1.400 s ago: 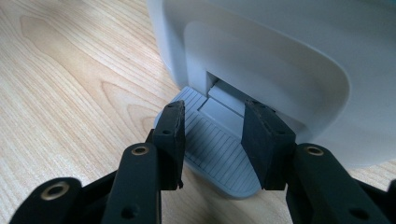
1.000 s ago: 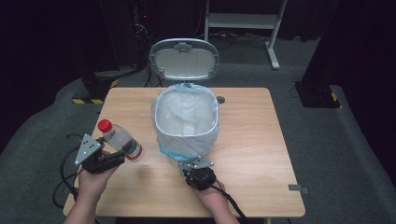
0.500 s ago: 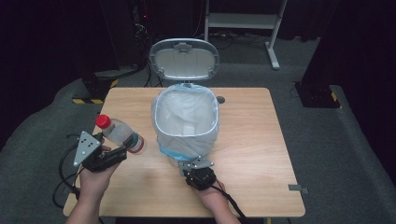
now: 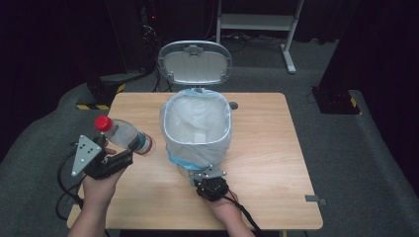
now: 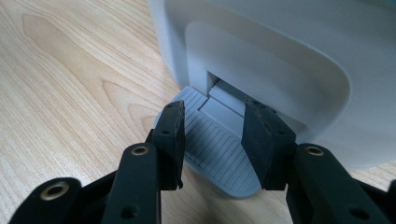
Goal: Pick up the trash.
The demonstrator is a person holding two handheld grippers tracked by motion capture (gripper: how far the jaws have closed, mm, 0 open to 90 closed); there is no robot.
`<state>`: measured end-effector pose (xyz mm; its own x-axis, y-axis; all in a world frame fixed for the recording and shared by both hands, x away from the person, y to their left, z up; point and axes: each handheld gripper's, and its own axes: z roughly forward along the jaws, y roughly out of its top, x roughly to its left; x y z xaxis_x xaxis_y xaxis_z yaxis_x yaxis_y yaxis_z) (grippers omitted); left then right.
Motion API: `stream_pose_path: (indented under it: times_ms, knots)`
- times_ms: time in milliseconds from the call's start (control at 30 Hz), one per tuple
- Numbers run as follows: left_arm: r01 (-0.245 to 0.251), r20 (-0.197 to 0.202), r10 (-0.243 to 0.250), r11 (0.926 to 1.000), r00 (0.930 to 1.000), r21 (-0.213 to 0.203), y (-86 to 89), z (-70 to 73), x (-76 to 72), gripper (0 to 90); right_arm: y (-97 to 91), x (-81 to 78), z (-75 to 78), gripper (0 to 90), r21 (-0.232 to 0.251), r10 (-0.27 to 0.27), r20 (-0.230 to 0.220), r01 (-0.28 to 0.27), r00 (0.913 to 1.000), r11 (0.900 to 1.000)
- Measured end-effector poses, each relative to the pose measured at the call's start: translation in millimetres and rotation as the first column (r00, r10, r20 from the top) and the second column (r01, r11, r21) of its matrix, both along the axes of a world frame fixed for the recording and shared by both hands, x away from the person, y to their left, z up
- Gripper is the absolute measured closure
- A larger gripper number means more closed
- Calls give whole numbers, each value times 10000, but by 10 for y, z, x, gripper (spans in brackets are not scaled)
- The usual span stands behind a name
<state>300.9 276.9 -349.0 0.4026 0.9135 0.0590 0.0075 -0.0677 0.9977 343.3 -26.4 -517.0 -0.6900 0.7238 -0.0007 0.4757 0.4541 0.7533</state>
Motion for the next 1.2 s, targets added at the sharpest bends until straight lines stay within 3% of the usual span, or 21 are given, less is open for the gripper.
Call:
stream_pose_path:
  times_ms: [433, 1200]
  knots:
    - [64, 677, -47, 9997, 9977, -249, -44, 276, 45, 256, -1, -1, -1, 589, 4, 8, 25, -8, 10000, 10000]
    - [611, 1348, -536, 9968, 9894, -524, -249, 751, 281, 256, -2, 0, -2, 588, 20, 10, 4, -10, 10000, 10000]
